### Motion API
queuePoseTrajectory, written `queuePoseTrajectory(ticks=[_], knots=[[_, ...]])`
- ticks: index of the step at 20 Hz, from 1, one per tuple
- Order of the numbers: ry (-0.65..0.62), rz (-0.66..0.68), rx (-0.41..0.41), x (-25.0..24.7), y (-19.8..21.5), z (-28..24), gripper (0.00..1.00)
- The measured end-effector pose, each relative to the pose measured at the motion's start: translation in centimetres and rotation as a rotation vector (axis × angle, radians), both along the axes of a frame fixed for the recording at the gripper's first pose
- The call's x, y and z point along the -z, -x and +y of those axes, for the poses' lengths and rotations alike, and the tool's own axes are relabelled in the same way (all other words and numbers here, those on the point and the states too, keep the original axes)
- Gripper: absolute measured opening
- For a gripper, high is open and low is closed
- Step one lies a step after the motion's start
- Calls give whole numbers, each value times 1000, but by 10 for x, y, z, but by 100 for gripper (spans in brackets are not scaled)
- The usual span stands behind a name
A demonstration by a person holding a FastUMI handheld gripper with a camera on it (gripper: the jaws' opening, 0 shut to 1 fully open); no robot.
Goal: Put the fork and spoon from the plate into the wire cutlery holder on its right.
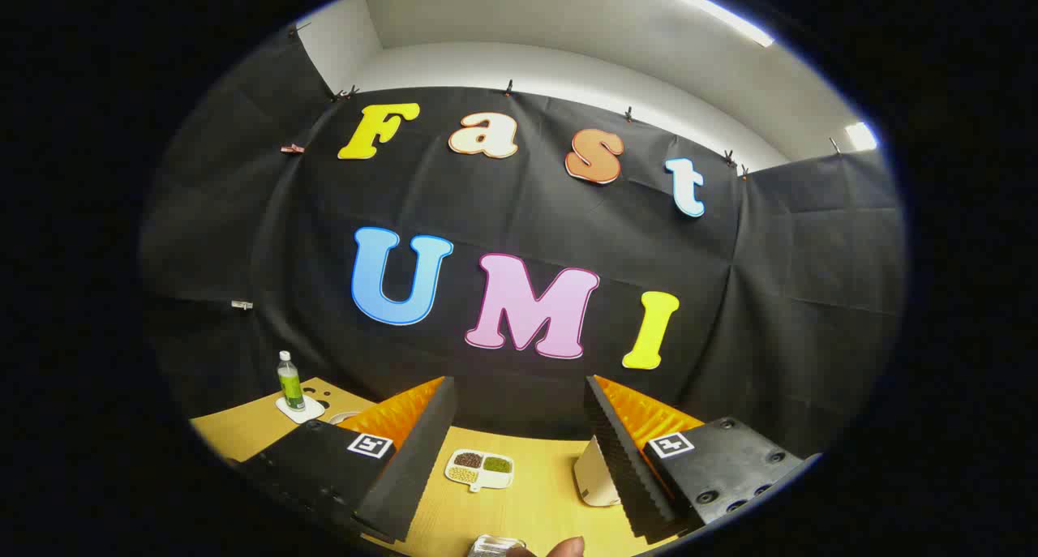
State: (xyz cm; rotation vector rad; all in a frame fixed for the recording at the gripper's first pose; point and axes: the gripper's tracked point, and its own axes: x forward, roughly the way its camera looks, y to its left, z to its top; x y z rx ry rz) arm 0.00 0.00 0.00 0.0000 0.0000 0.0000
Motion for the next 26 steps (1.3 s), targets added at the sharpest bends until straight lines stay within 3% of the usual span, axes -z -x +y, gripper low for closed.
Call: queuePoseTrajectory(ticks=[16,20,26], knots=[[1,12,41,-7,5,32,98],[-19,91,-30,8,13,63,98],[-50,333,-180,67,40,133,98]])
